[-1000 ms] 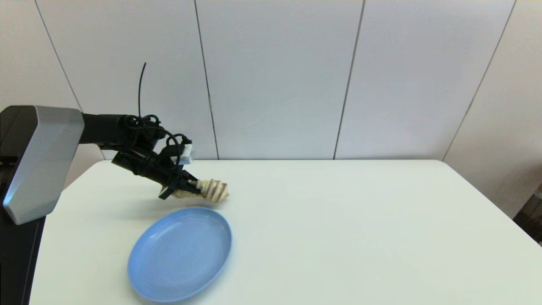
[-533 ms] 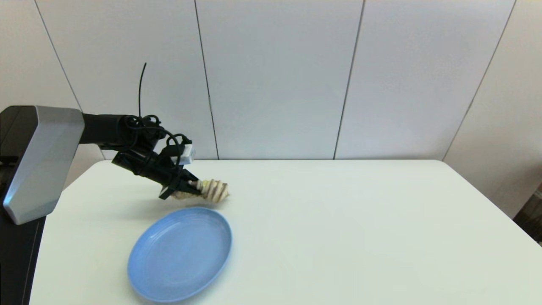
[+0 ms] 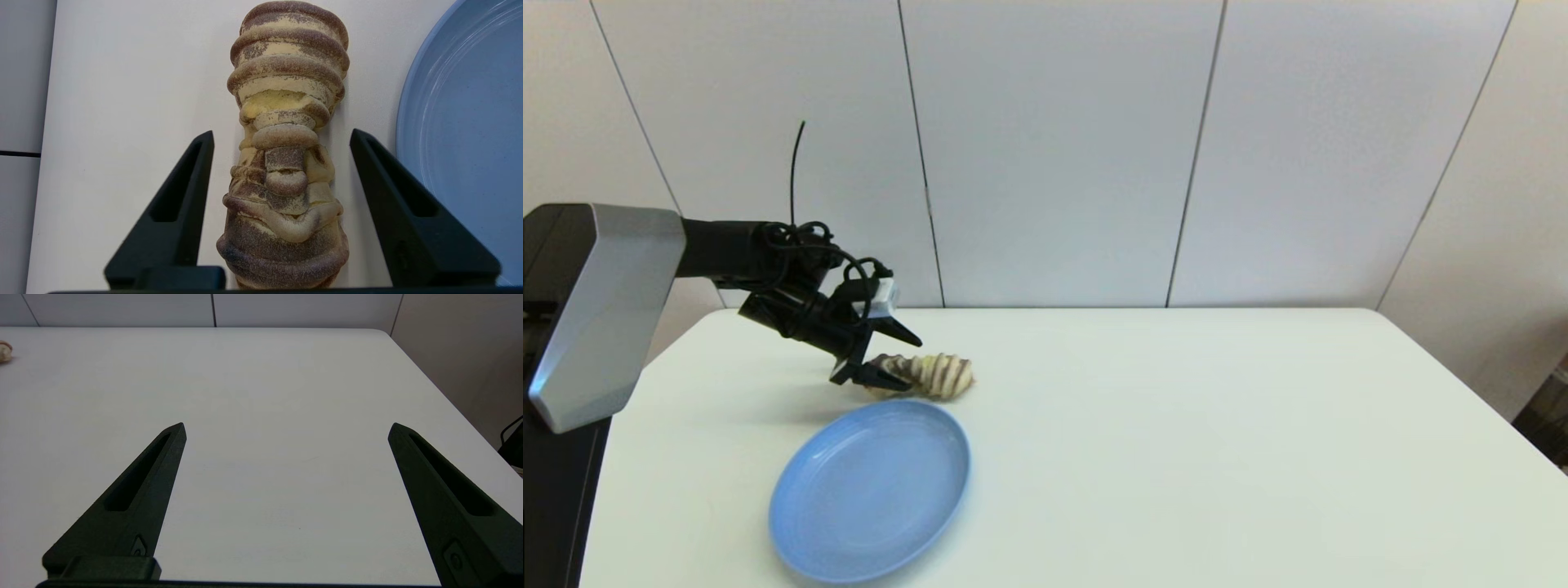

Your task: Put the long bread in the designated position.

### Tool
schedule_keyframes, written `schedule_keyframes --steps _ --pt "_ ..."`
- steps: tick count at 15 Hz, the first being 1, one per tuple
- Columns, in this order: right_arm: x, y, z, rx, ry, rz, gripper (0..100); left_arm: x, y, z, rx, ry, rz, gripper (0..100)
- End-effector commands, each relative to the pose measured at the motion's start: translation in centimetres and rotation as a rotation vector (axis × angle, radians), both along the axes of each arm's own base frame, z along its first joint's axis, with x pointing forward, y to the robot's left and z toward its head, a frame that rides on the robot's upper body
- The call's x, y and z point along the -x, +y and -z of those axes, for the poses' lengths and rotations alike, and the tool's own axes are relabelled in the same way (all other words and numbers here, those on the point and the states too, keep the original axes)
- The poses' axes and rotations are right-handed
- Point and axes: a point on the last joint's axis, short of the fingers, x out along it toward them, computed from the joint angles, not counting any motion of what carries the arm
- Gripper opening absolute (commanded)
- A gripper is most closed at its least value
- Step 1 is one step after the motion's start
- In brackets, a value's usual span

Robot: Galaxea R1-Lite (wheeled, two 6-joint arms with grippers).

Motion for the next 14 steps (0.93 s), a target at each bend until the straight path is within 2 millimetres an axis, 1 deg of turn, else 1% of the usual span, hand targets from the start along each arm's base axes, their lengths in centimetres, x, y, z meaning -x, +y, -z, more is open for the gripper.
schedule_keyframes --steps 1,2,4,5,6,8,10,12,14 --pt "0.0 0.0 0.0 -0.002 0.001 0.000 100 0.7 0.1 -1.6 -0.004 -0.028 0.000 100" --pt "0.0 0.0 0.0 -0.002 0.001 0.000 100 1.2 0.1 -2.6 -0.001 -0.034 -0.008 100" --pt "0.0 0.0 0.0 -0.002 0.001 0.000 100 3.4 0.2 -5.2 0.012 0.001 -0.053 100" --pt "0.0 0.0 0.0 -0.002 0.001 0.000 100 4.6 0.2 -7.1 0.024 -0.002 -0.084 100" --pt "0.0 0.0 0.0 0.001 0.001 0.000 100 6.1 0.6 -9.5 0.036 -0.027 -0.123 100" --pt "0.0 0.0 0.0 0.001 0.001 0.000 100 9.2 1.5 -13.1 0.068 -0.045 -0.209 100" --pt "0.0 0.0 0.0 -0.002 0.001 0.000 100 12.9 2.5 -15.4 0.095 -0.017 -0.326 100" --pt "0.0 0.0 0.0 0.001 0.001 0.000 100 17.0 3.6 -16.7 0.130 0.035 -0.450 100" --pt "0.0 0.0 0.0 0.001 0.001 0.000 100 23.0 4.7 -17.1 0.119 0.075 -0.654 100"
